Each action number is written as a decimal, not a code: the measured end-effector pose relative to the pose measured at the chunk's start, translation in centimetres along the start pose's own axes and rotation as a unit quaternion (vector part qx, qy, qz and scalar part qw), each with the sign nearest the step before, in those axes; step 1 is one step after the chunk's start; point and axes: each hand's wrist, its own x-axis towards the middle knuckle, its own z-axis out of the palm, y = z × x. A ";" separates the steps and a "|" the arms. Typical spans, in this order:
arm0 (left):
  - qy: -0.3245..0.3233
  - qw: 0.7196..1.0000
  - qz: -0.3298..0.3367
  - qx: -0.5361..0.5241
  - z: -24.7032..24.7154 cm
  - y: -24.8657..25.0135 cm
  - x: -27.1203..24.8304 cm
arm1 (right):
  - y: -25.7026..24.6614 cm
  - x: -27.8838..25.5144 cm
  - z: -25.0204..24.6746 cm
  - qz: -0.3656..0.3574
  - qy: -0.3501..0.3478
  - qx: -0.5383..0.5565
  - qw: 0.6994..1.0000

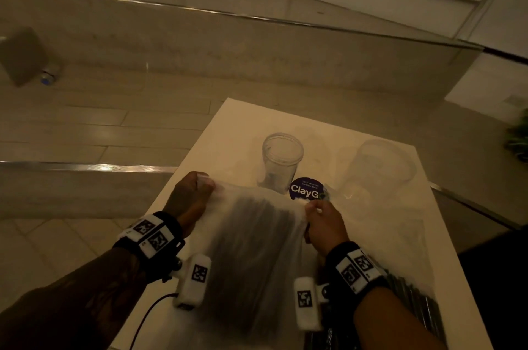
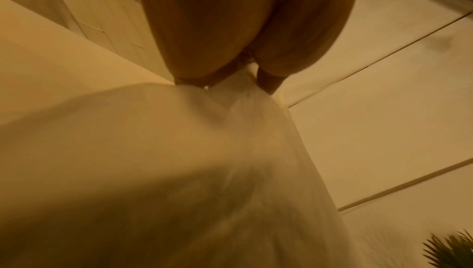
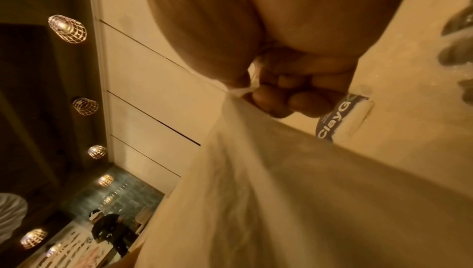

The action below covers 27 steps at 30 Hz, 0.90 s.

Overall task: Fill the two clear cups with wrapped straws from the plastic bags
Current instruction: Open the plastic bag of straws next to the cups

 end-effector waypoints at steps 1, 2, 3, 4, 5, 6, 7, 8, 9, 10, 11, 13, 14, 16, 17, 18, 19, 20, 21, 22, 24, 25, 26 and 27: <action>0.006 1.000 0.019 0.008 -0.1 0.6 -0.2 | -0.2 -0.1 -0.2 -0.013 0.004 -0.002 1.000; 0.012 0.999 0.038 0.014 0.0 1.2 -0.5 | -0.3 -0.2 -0.5 -0.022 0.004 0.000 1.000; 0.020 0.998 0.052 0.011 0.0 1.5 -0.6 | -0.4 -0.3 -0.7 -0.026 0.005 0.002 1.000; 0.025 0.998 0.062 0.002 -0.1 2.0 -0.9 | -0.5 -0.4 -0.9 -0.032 0.007 0.006 0.999; 0.035 0.997 0.070 -0.001 -0.1 2.4 -1.1 | -0.6 -0.5 -1.0 -0.039 0.009 0.009 0.999; 0.049 0.996 0.078 0.004 0.0 2.7 -1.3 | -0.6 -0.5 -1.1 -0.044 0.010 0.014 0.999; 0.071 0.994 0.077 0.033 0.0 3.0 -1.3 | -0.6 -0.6 -1.2 -0.048 0.010 0.021 0.999; 0.098 0.988 0.077 0.092 0.0 3.2 -1.4 | -0.6 -0.7 -1.1 -0.054 0.010 0.026 0.998; 0.120 0.972 0.091 0.180 0.2 3.5 -1.6 | -0.5 -0.7 -1.1 -0.067 0.009 0.027 0.997; 0.125 0.949 0.129 0.260 0.7 4.0 -2.1 | -0.6 -0.8 -1.1 -0.083 0.006 0.025 0.996; 0.103 0.926 0.178 0.315 1.4 4.7 -2.6 | -0.7 -0.9 -1.0 -0.096 0.005 0.025 0.995; -0.001 0.898 0.243 0.366 3.4 6.3 -4.0 | -1.2 -1.5 -1.0 -0.116 0.000 0.024 0.993; -0.056 0.890 0.250 0.377 4.6 7.1 -4.6 | -1.4 -1.7 -1.0 -0.125 -0.006 0.022 0.992; -0.149 0.875 0.233 0.398 7.1 8.2 -5.0 | -2.0 -2.4 -1.0 -0.152 -0.024 0.022 0.988; -0.182 0.867 0.227 0.404 8.0 8.8 -4.8 | -2.3 -2.7 -1.0 -0.167 -0.033 0.019 0.985; -0.203 0.860 0.228 0.409 8.6 9.0 -4.6 | -2.5 -2.8 -1.0 -0.178 -0.041 0.016 0.983; -0.207 0.856 0.234 0.412 9.1 9.2 -4.2 | -2.6 -2.9 -1.1 -0.184 -0.045 0.019 0.982; -0.203 0.854 0.244 0.413 9.3 9.3 -3.9 | -2.6 -3.0 -1.1 -0.185 -0.044 0.027 0.981; -0.200 0.854 0.251 0.409 9.4 9.4 -3.5 | -2.6 -3.0 -1.2 -0.183 -0.036 0.039 0.982; -0.200 0.857 0.257 0.400 9.4 9.4 -3.2 | -2.7 -3.1 -1.4 -0.179 -0.023 0.045 0.982; -0.198 0.865 0.265 0.378 9.3 9.7 -2.8 | -3.0 -3.0 -1.7 -0.180 0.007 0.051 0.982; -0.195 0.867 0.271 0.370 9.2 9.8 -2.6 | -3.1 -2.9 -1.9 -0.186 0.008 0.053 0.981; -0.190 0.868 0.282 0.363 9.1 9.9 -2.5 | -3.2 -2.8 -2.1 -0.195 -0.001 0.054 0.979; -0.184 0.866 0.295 0.359 8.9 10.1 -2.3 | -3.4 -2.6 -2.3 -0.207 -0.010 0.046 0.977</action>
